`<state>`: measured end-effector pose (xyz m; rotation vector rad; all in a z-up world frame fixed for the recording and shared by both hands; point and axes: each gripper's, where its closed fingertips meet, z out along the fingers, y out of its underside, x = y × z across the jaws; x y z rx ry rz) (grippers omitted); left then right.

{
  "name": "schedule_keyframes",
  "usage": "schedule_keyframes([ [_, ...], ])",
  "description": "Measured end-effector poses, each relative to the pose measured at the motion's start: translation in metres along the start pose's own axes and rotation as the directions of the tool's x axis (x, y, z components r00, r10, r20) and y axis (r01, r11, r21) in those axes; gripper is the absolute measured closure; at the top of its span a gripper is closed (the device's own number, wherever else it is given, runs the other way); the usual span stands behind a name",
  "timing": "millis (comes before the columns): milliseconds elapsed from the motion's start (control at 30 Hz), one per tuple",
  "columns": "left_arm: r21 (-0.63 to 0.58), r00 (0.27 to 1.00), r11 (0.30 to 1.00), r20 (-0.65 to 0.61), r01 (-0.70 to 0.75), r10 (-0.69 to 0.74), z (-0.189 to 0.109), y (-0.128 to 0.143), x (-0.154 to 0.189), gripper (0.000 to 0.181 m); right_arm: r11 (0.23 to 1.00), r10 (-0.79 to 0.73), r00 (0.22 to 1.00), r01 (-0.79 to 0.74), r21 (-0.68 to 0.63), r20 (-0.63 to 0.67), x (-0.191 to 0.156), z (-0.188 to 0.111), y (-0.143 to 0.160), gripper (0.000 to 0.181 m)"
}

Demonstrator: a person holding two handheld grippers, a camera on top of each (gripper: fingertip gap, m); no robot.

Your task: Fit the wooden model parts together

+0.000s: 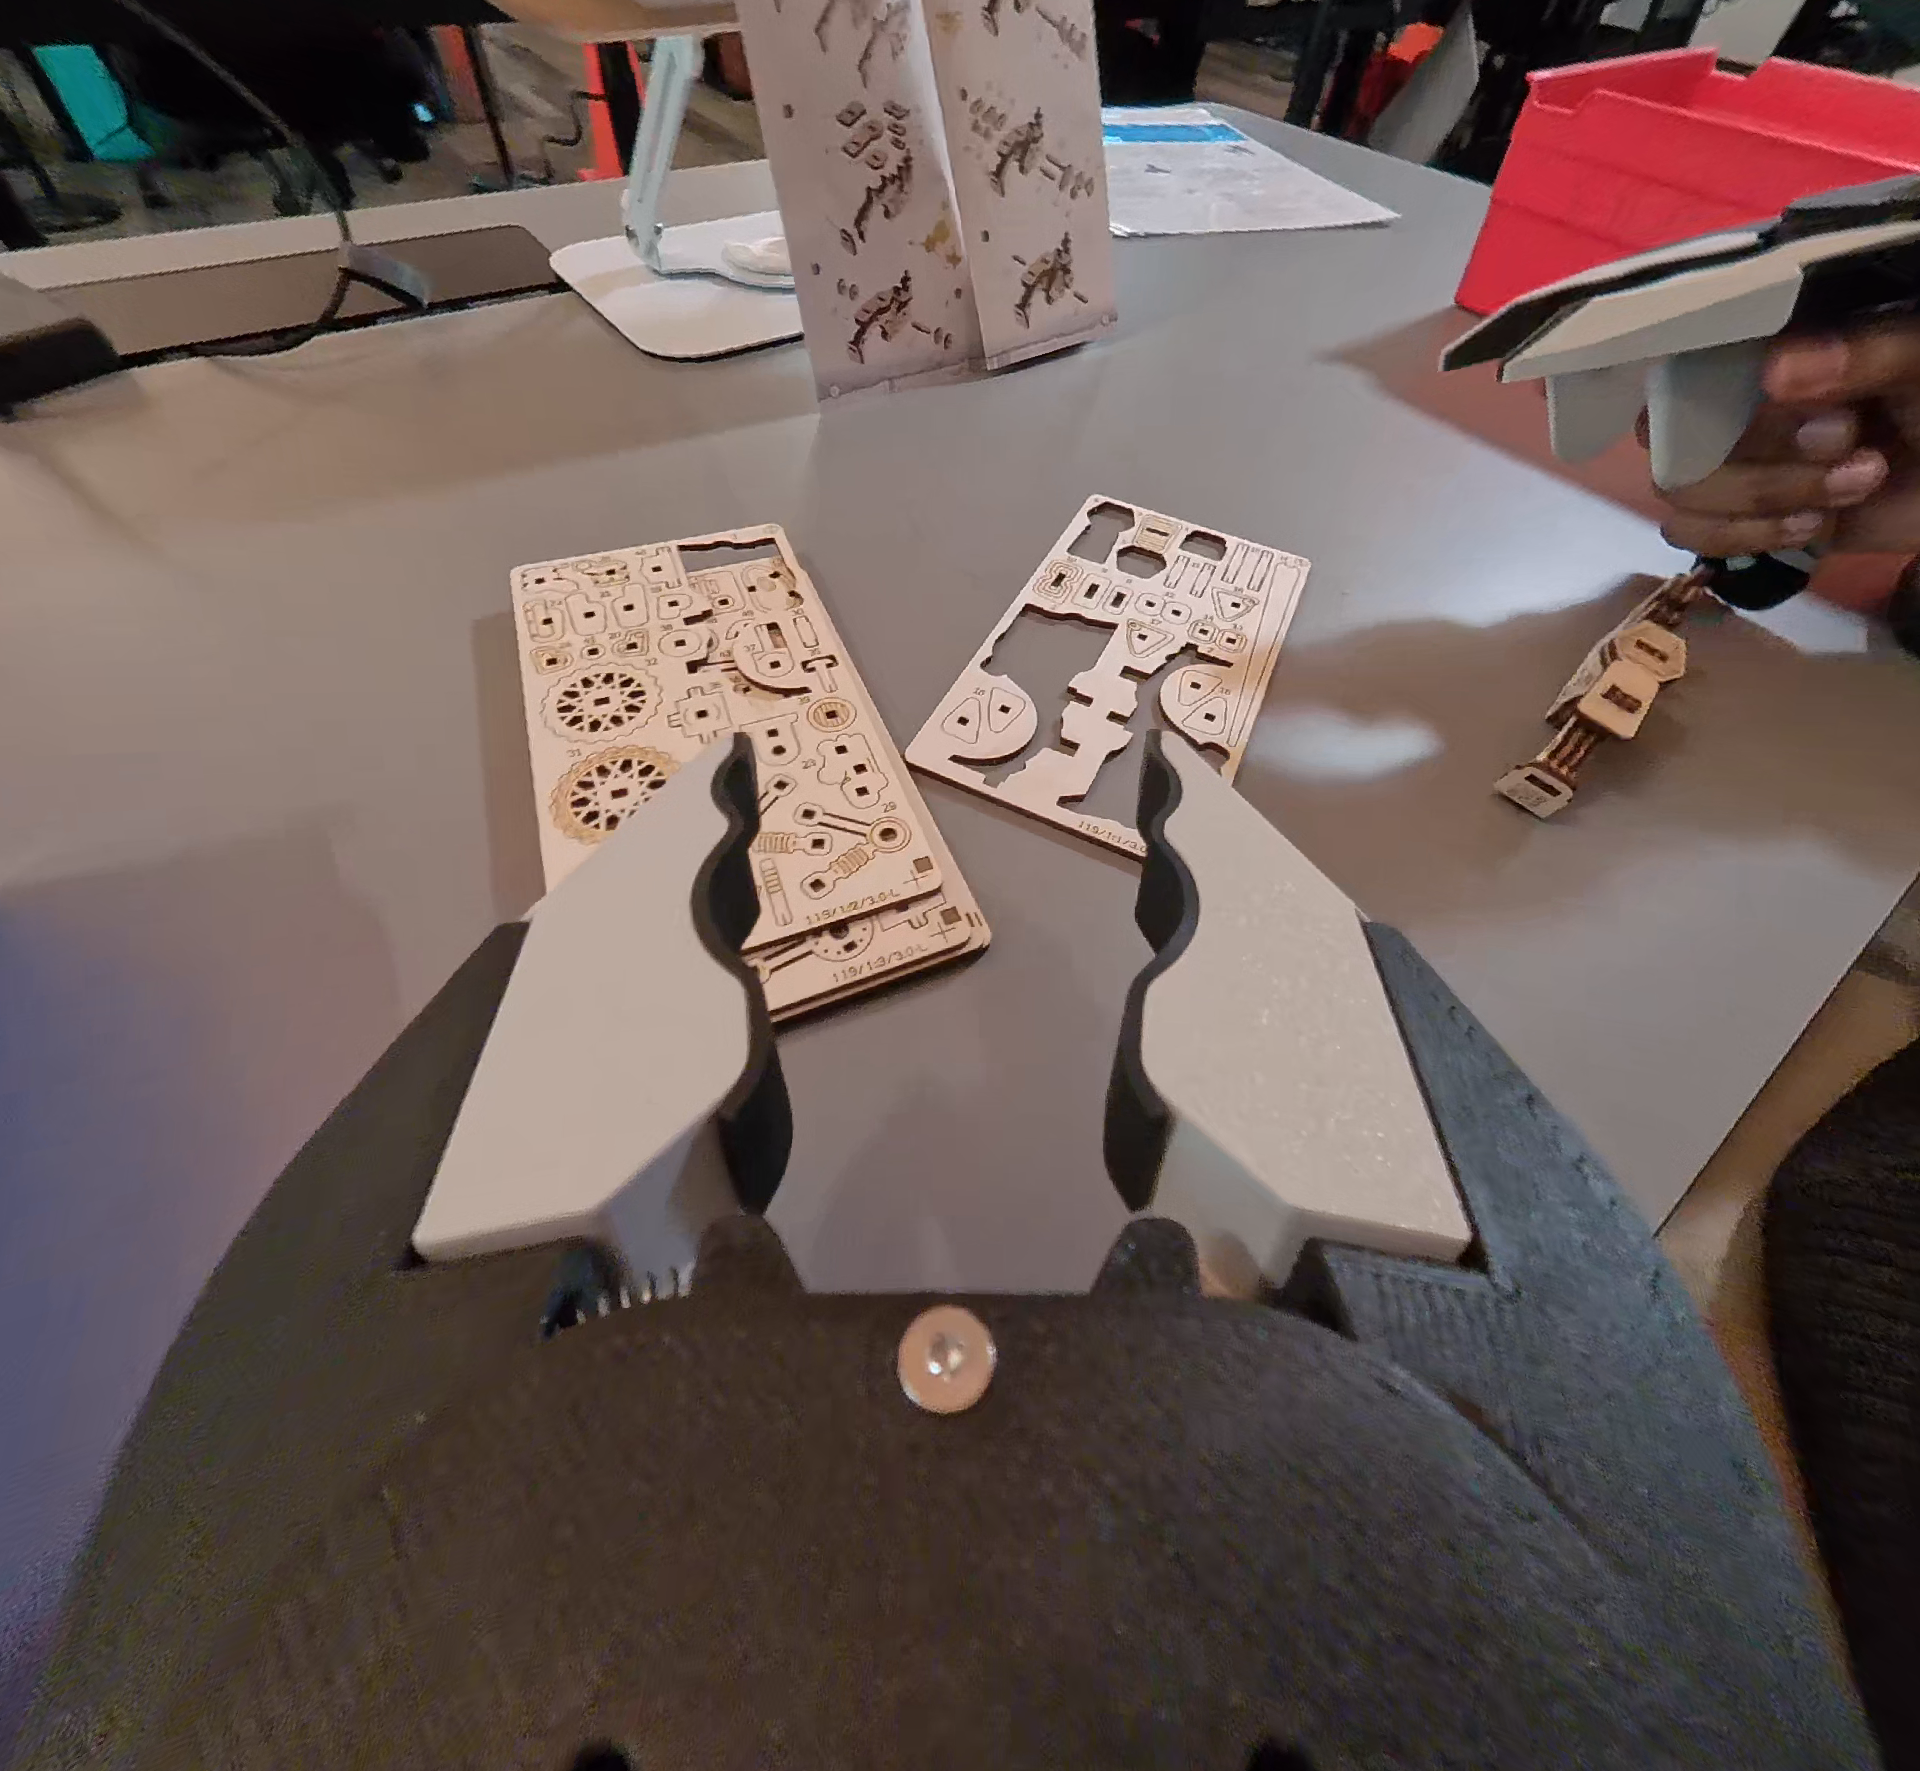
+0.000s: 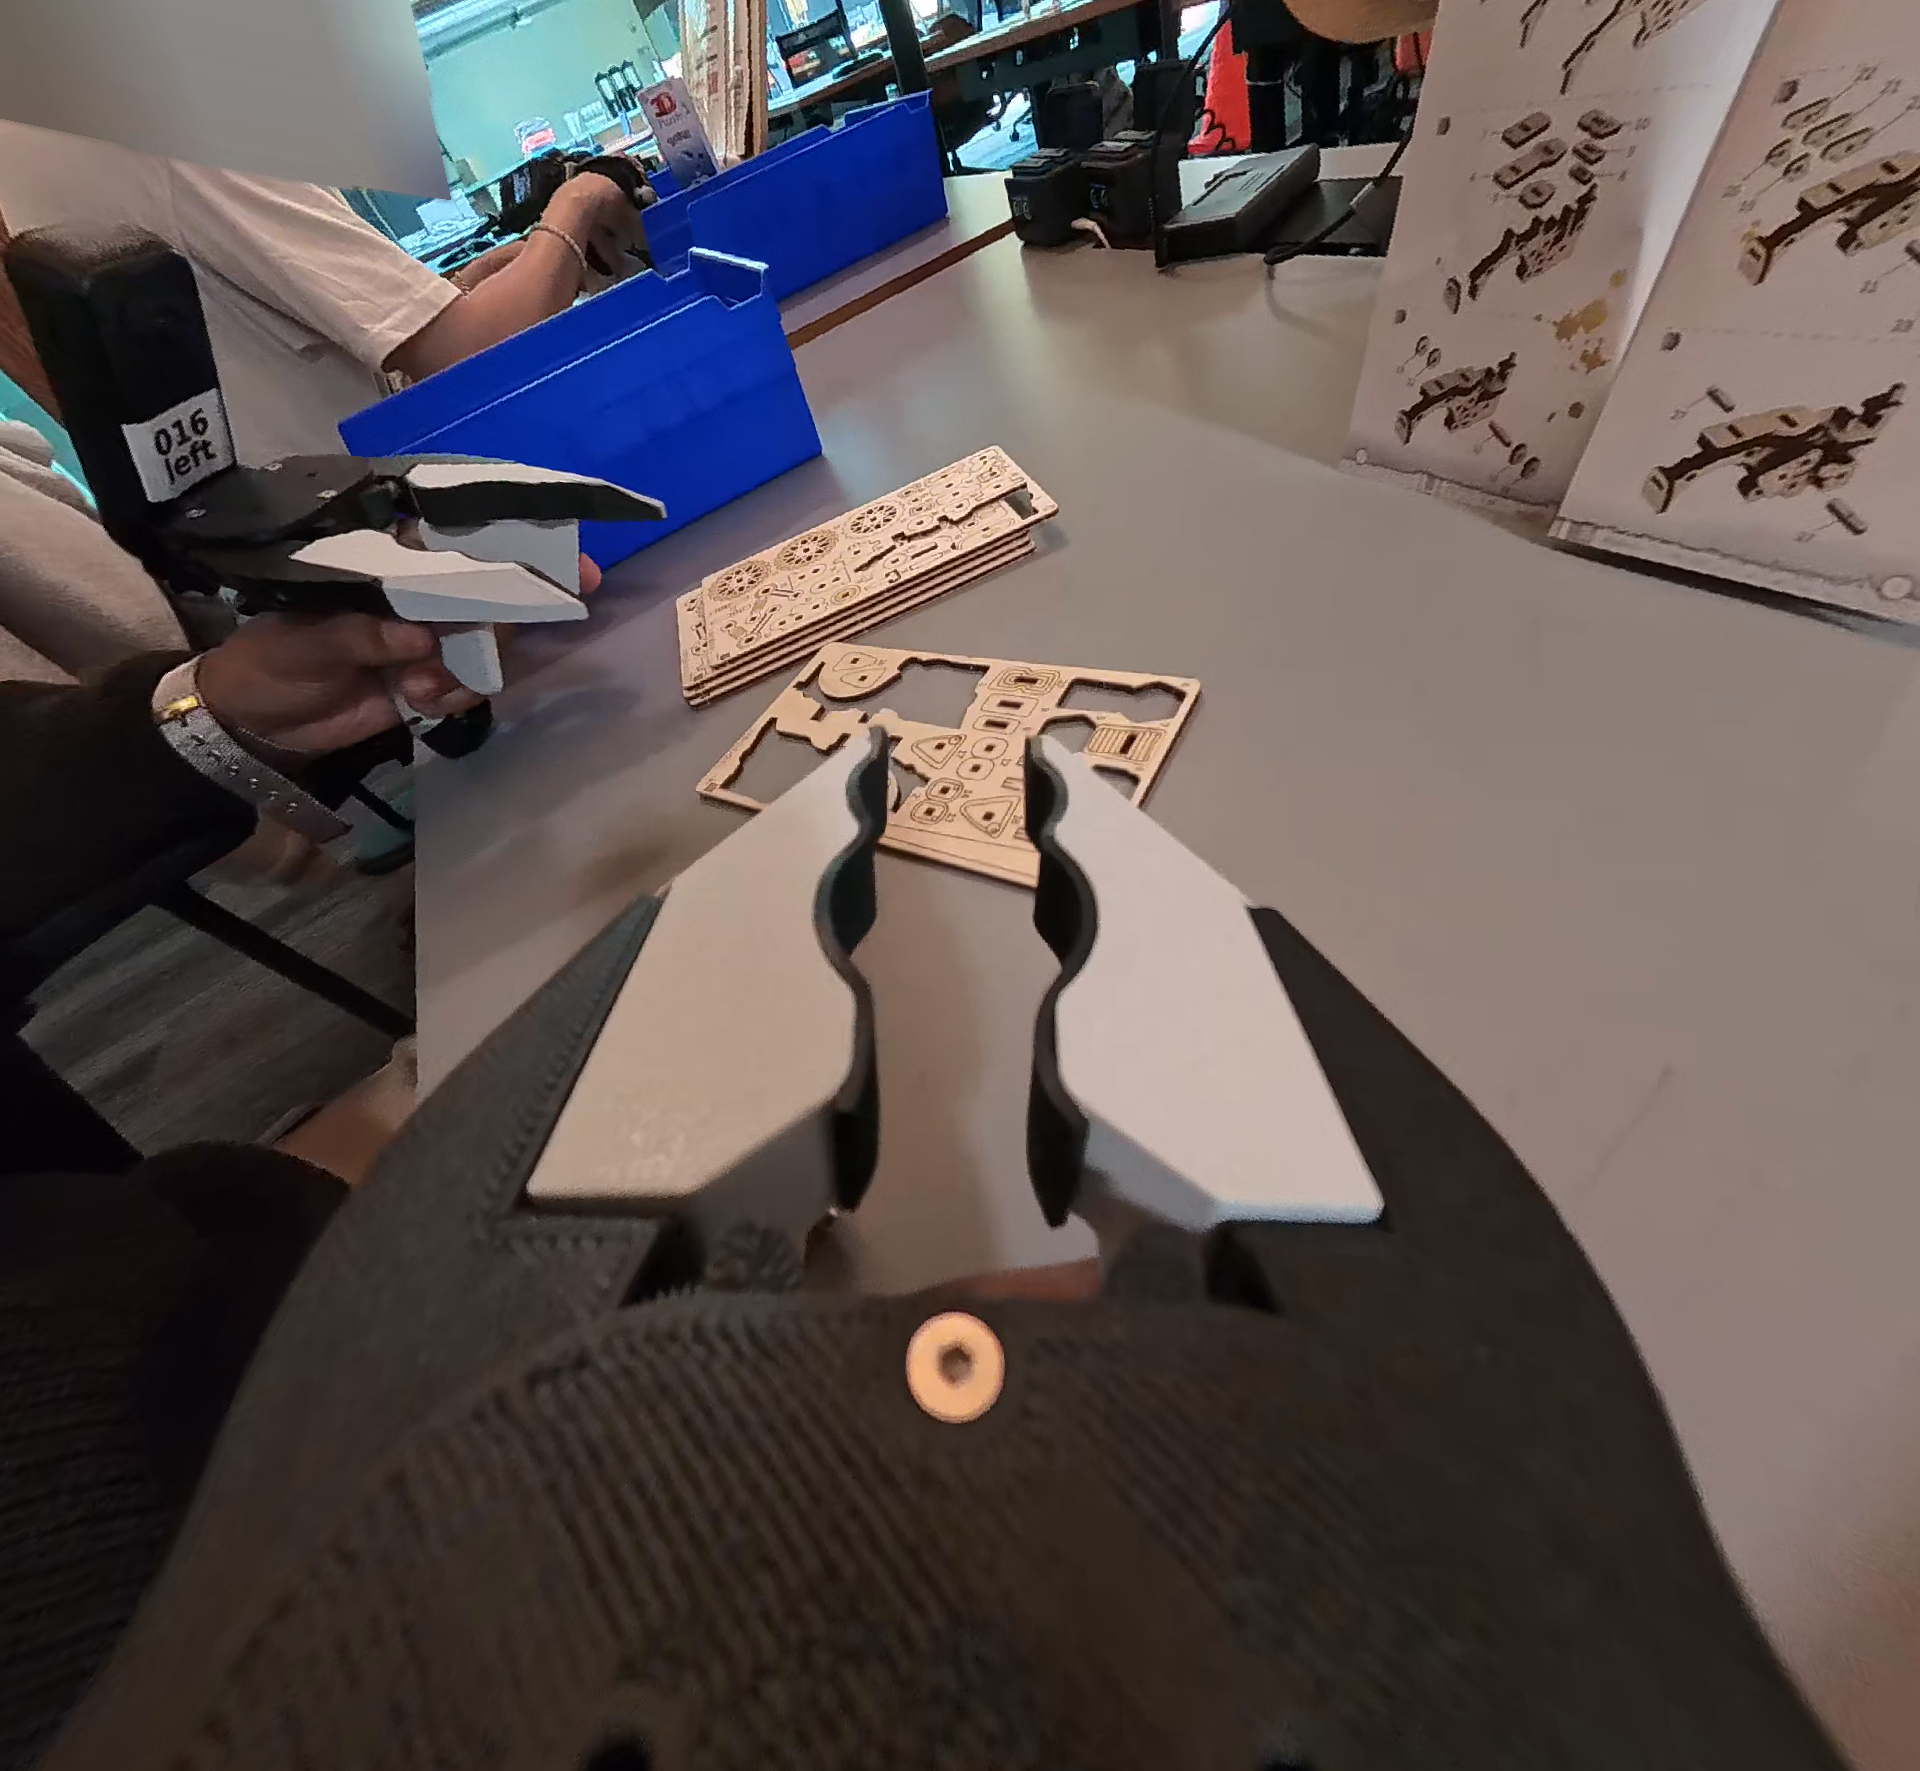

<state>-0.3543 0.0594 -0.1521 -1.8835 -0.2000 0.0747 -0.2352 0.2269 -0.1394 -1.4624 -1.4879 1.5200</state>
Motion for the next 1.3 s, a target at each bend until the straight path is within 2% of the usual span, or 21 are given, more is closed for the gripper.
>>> schedule_keyframes([
  [33, -0.006, 1.0, 1.0, -0.008, -0.011, 0.011, 0.002, 0.0, 0.002, 0.113, 1.0, 0.001, 1.0, -0.001, -0.001, -0.002, 0.0, -0.001, 0.001, 0.156],
  [100, -0.038, 0.999, 0.999, -0.026, -0.019, 0.018, 0.006, 0.004, 0.005, 0.141, 1.0, 0.0, 1.0, 0.0, -0.001, -0.008, 0.0, -0.004, 0.002, 0.156],
  [233, -0.11, 0.999, 0.994, -0.044, 0.013, -0.018, 0.015, 0.012, 0.005, 0.155, 1.0, 0.009, 1.0, -0.009, -0.001, -0.022, 0.002, -0.01, 0.004, 0.155],
  [433, -0.108, 0.997, 0.993, -0.057, 0.042, -0.048, 0.021, 0.01, 0.006, 0.18, 1.0, 0.025, 0.999, -0.025, 0.007, -0.035, 0.004, -0.016, 0.004, 0.155],
  [900, -0.14, 0.996, 0.99, -0.083, -0.001, -0.01, 0.025, 0.014, 0.013, 0.181, 0.999, 0.037, 0.999, -0.037, -0.009, -0.026, 0.002, -0.016, 0.008, 0.154],
  [1133, -0.149, 0.993, 0.989, -0.117, 0.015, -0.032, 0.025, 0.015, 0.016, 0.166, 0.999, 0.043, 0.999, -0.043, -0.015, -0.024, 0.002, -0.015, 0.009, 0.153],
  [1300, -0.153, 0.992, 0.988, -0.121, 0.014, -0.033, 0.025, 0.016, 0.016, 0.163, 0.999, 0.043, 0.999, -0.044, -0.017, -0.025, 0.002, -0.015, 0.009, 0.153],
])
